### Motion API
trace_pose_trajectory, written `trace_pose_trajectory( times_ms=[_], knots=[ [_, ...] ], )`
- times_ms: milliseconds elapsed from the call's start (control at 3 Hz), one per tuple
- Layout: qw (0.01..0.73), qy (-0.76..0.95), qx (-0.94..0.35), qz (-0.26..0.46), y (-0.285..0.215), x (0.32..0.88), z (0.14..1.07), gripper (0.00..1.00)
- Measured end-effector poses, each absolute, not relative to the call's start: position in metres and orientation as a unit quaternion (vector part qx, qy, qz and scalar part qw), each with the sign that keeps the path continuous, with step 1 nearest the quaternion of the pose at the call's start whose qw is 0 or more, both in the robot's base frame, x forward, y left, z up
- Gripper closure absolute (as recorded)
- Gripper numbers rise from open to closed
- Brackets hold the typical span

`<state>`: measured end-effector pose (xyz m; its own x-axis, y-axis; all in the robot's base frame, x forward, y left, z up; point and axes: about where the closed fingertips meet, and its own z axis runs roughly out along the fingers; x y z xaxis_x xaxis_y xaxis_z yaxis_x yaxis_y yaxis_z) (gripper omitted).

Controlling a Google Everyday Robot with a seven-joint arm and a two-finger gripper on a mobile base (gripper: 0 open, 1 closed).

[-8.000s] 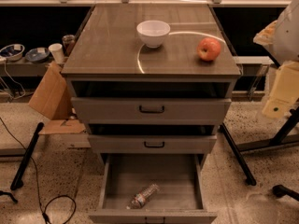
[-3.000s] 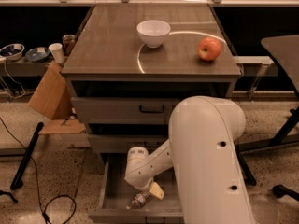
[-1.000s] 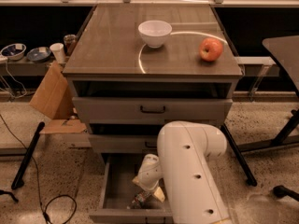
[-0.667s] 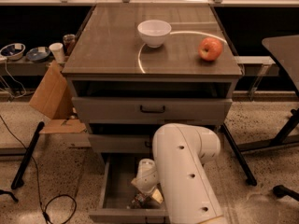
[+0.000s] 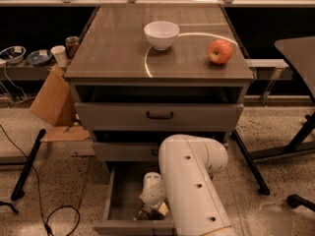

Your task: Pick water bottle from bottom drawer and place on counter

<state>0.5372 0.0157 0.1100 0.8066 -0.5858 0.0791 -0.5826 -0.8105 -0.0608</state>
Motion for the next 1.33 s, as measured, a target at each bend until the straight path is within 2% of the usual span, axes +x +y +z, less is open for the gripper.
trace_pose_trajectory(
  times_ms=[667, 1000, 1333],
  knots=[
    [0.045, 0.301, -0.952, -0.034, 0.008, 0.532, 0.12, 0.63],
    [0.063, 0.31, -0.948, -0.028, -0.003, 0.53, 0.154, 0.86],
    [0.065, 0.317, -0.946, -0.026, -0.012, 0.529, 0.204, 1.0]
  ],
)
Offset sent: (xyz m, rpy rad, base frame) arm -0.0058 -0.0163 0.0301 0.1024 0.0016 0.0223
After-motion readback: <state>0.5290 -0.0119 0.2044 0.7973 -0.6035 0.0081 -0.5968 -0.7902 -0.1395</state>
